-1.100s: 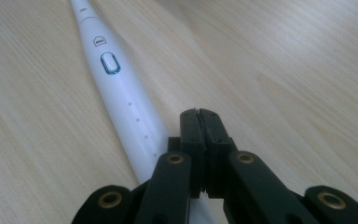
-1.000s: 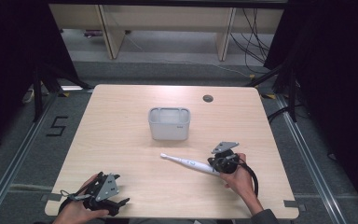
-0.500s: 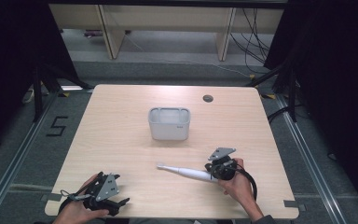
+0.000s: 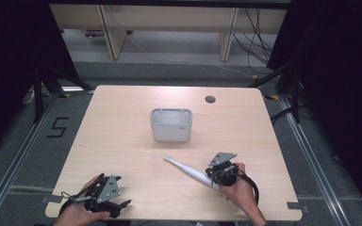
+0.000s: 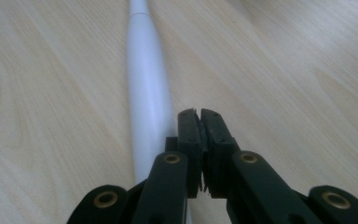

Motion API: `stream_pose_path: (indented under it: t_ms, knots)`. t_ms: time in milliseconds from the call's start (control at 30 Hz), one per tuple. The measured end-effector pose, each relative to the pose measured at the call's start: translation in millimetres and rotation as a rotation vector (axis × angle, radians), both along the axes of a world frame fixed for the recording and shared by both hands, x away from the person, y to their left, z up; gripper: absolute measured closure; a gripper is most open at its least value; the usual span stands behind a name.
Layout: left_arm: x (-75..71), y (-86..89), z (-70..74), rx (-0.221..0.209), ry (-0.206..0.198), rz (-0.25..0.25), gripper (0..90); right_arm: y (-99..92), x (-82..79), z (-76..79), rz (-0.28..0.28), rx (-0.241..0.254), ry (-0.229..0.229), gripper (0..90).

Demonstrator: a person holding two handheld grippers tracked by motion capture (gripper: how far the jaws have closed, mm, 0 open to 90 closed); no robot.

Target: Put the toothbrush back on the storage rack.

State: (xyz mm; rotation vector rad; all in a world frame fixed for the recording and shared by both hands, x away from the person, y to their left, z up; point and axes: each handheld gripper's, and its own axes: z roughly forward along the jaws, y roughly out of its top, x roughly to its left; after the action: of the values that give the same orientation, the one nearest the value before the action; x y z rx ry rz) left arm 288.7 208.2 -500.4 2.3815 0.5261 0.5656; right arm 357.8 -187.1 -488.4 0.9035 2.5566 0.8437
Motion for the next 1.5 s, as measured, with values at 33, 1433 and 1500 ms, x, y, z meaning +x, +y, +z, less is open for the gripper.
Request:
stream_pose_path:
  t_ms: [33, 1433, 1500]
  knots:
    - [0.2, 0.2, 0.2, -0.005, 0.008, -0.006, 16.4, 0.3, -0.2, 0.8, 0.008, 0.007, 0.007, 87.5]
    - [0.9, 0.1, -0.7, -0.005, 0.015, -0.015, 16.4, 47.4, 25.8, 26.0, 0.053, -0.165, 0.239, 42.9]
    - [0.8, 0.1, -0.9, -0.001, 0.017, -0.016, 16.4, 50.1, 26.1, 24.9, 0.043, -0.175, 0.267, 40.9]
